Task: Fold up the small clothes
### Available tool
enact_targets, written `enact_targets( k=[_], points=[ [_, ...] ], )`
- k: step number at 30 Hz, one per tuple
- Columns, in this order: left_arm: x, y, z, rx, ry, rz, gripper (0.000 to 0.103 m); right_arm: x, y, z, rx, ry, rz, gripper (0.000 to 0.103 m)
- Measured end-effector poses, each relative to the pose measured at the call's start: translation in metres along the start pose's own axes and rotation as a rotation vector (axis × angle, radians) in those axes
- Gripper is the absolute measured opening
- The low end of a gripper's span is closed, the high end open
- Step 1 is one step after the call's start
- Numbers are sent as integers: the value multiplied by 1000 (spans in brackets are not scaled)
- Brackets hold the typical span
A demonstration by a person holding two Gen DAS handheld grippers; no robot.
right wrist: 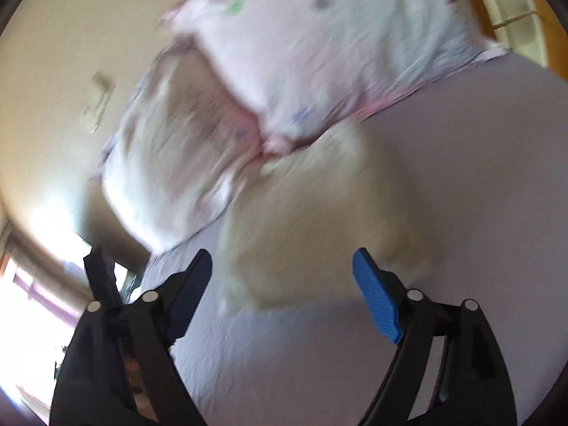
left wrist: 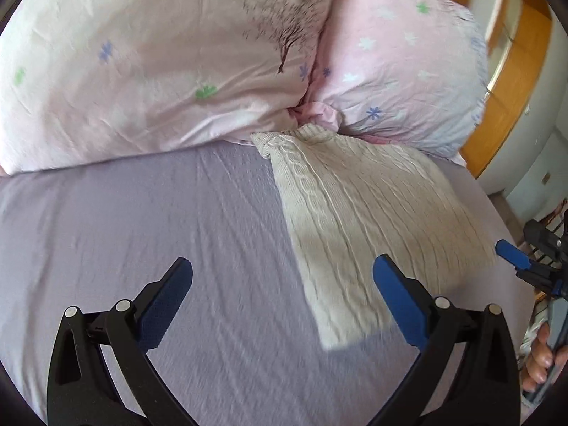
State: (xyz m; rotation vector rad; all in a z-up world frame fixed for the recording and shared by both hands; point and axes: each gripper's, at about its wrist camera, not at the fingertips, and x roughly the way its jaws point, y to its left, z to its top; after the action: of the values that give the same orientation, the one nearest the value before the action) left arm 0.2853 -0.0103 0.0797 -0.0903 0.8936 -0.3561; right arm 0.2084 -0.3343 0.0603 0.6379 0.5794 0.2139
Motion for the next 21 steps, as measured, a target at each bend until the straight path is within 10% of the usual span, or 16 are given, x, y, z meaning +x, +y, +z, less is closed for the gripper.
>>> enact_targets(
  k=[7, 21],
  points=[
    [45, -18, 21, 27, 61, -2, 102, 78, -46, 42, 79, 181, -15, 73],
    [71, -37, 35, 23, 76, -55, 102, 96, -56, 43, 10, 186, 83, 79]
  ],
)
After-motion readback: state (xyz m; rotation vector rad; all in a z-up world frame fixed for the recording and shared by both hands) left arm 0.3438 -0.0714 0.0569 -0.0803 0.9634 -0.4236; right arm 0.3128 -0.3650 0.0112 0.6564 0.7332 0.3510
